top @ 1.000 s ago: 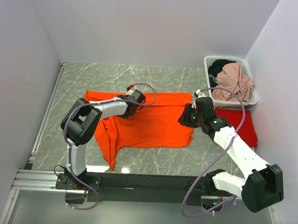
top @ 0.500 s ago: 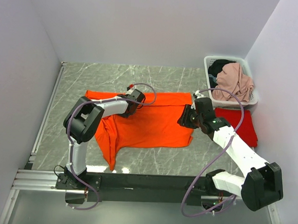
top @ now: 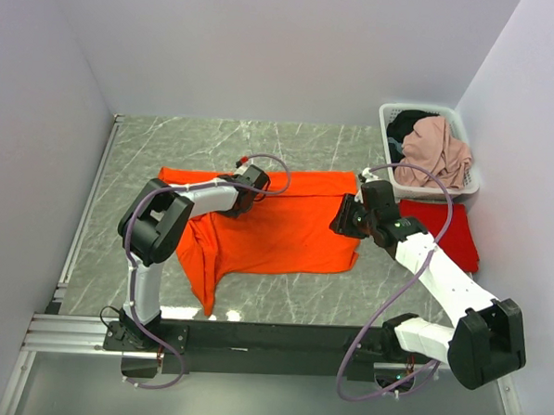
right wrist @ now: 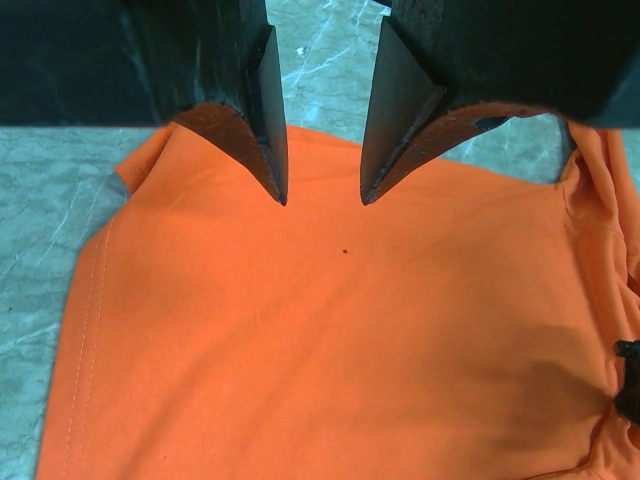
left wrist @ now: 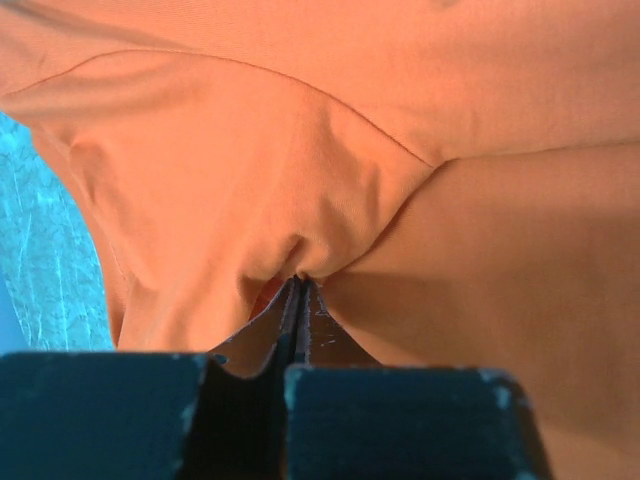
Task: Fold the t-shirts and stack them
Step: Fold the tshirt
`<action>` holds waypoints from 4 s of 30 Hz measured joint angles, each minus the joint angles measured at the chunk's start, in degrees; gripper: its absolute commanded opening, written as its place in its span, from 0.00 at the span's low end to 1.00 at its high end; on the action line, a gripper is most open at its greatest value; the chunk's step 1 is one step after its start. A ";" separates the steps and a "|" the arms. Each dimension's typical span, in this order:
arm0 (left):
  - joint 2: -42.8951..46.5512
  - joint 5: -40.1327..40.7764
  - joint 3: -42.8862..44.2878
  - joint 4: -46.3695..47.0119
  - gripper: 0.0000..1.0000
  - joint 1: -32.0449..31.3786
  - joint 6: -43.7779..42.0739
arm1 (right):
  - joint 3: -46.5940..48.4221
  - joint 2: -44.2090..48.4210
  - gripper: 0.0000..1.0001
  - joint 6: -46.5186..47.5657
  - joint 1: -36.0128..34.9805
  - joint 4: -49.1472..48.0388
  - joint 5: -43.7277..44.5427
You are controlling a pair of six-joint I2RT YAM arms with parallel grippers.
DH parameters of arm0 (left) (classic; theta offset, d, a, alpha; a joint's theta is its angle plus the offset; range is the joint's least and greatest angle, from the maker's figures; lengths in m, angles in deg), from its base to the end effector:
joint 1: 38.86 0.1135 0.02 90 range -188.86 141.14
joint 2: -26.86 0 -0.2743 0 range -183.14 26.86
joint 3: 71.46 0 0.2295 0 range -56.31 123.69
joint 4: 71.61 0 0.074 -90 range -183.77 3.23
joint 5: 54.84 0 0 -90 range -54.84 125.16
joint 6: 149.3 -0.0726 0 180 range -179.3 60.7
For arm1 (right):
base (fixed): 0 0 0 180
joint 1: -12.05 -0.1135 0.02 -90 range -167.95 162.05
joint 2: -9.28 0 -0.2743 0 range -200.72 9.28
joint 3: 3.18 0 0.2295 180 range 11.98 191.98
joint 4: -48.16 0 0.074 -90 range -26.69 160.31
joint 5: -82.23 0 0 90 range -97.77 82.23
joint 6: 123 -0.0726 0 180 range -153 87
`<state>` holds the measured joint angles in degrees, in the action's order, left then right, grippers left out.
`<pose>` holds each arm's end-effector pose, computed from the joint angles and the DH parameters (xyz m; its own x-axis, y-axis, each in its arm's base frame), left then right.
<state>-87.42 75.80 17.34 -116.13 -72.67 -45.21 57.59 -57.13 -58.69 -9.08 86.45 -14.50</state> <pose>0.3455 -0.1745 0.1435 -0.8150 0.3235 -0.4807 0.0399 0.8590 0.5103 0.2244 0.0958 0.2410 -0.7725 0.1630 -0.6138 -0.1130 0.9158 0.3855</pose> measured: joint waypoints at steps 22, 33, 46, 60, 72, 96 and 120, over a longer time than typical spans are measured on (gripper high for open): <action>0.02 -12.33 12.92 -14.99 0.11 0.20 5.81 | -0.20 -0.04 0.42 0.07 0.00 -0.04 -0.02; 7.26 -30.21 7.13 -11.93 0.60 2.58 12.35 | 0.48 -8.46 0.42 -2.01 -2.60 -9.16 -10.67; 35.21 -40.35 -23.63 5.40 0.85 28.55 19.17 | 16.02 -38.77 0.42 -17.11 -13.42 -31.54 -22.40; 31.17 -49.09 -27.98 13.42 0.89 32.87 19.10 | 30.51 -58.03 0.42 -25.97 -17.11 -39.60 -23.67; 27.54 -51.52 -26.29 14.10 0.77 32.96 18.32 | 36.70 -64.89 0.38 -28.13 -17.27 -40.65 -24.11; 27.54 -52.76 -26.08 13.20 0.26 32.98 17.99 | 37.90 -65.53 0.00 -26.23 -17.27 -38.97 -24.81; 25.59 -57.22 -18.58 -4.13 0.06 37.27 17.86 | 45.16 -64.43 0.19 -18.08 -17.38 -24.74 -24.76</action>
<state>-61.83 18.58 -1.24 -120.26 -35.40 -27.35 102.74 -121.57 -76.77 -26.45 61.71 -39.26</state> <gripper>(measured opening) 0.053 0.112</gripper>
